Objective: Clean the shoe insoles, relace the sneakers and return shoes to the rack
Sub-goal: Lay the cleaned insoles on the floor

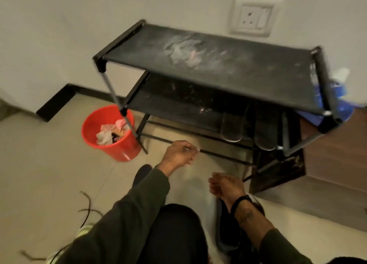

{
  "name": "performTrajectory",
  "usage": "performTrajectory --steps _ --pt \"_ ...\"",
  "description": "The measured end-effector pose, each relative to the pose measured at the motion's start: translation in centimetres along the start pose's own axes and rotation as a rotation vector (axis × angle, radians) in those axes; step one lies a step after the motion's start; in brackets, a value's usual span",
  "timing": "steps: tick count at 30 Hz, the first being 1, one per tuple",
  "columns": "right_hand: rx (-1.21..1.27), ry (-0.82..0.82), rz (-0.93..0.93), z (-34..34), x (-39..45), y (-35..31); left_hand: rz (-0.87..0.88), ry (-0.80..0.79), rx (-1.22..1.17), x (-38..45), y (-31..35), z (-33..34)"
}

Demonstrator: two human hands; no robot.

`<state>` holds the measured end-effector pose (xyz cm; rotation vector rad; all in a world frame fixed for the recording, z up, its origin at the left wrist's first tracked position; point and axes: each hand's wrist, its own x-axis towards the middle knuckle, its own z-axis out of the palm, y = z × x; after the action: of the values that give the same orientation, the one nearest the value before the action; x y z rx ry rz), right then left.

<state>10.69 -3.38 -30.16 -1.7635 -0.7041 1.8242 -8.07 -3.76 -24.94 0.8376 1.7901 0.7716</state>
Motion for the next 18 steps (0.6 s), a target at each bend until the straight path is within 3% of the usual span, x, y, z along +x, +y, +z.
performTrajectory --steps 5,11,14,18 --pt "-0.226 0.08 -0.013 4.1 2.5 7.7 -0.285 0.198 -0.002 -0.9 -16.0 -3.5" --pt "-0.475 -0.042 0.29 7.7 7.1 18.6 -0.596 0.377 0.015 -2.5 -32.1 -3.5" --pt "-0.709 -0.134 0.253 8.7 9.8 23.0 -0.641 0.436 -0.012 -2.1 -35.7 -3.4" --pt "-0.872 -0.207 0.172 11.6 9.3 22.9 -0.616 0.479 -0.027 -0.3 -35.8 -3.4"
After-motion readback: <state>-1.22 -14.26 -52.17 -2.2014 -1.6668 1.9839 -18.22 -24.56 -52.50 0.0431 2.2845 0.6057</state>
